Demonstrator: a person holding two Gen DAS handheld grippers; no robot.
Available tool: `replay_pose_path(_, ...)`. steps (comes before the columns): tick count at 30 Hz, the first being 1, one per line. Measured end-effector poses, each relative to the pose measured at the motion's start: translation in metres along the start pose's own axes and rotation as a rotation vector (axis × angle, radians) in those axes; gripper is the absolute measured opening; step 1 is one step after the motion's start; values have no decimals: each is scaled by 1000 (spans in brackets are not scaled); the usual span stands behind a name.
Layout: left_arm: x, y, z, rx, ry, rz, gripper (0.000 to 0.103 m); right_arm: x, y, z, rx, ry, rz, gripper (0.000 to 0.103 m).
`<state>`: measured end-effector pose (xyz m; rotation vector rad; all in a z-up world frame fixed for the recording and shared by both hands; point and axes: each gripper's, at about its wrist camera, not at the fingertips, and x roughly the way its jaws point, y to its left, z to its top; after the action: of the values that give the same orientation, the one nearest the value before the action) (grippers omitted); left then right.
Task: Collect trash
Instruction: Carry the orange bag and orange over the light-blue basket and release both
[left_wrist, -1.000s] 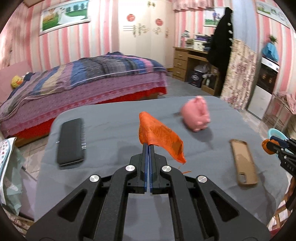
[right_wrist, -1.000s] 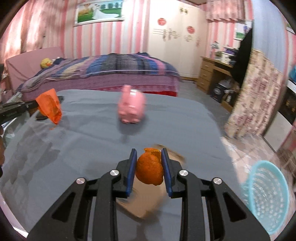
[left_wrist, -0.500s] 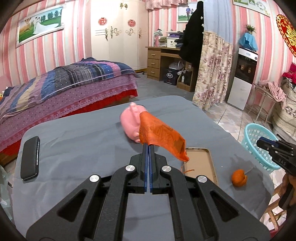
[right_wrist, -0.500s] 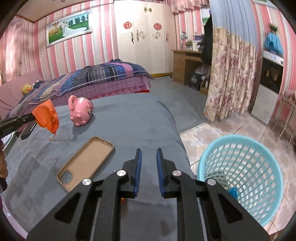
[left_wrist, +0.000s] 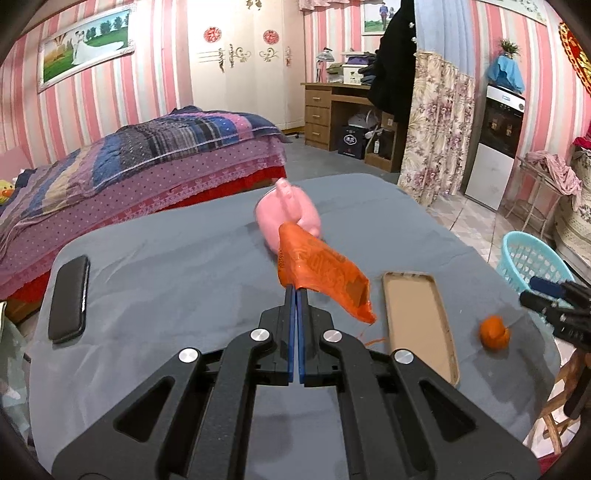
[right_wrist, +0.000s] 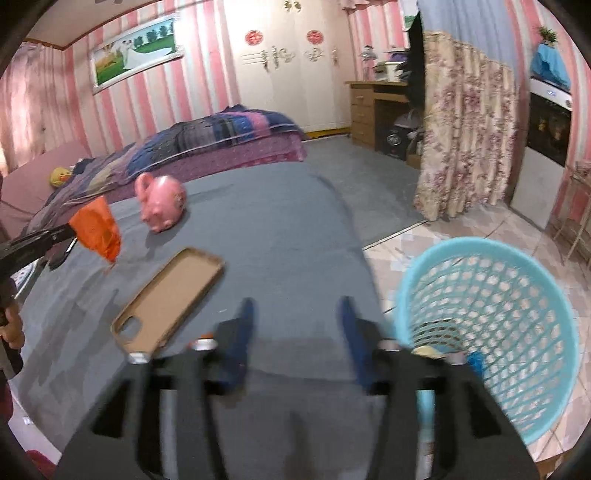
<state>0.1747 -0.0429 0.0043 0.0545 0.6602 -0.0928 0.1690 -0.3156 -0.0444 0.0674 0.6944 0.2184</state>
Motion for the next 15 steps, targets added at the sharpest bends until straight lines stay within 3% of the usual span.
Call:
replay_pose_path(8, -23, 29, -32, -27, 51, 48, 0, 28, 27, -19, -88, 113, 53, 54)
replay_pose_path(9, -24, 31, -35, -29, 56, 51, 0, 31, 28, -22, -104, 122, 46, 52)
replay_pose_path(10, -26, 33, -38, -28, 61, 56, 0, 32, 30, -23, -112, 126, 43, 40)
replay_pose_path(13, -29, 35, -40, -29, 66, 58, 0, 25, 29, -20, -117, 107, 49, 24)
replay_pose_path(15, -32, 31, -35, -23, 54, 52, 0, 14, 24, -14, -128, 70, 19, 23)
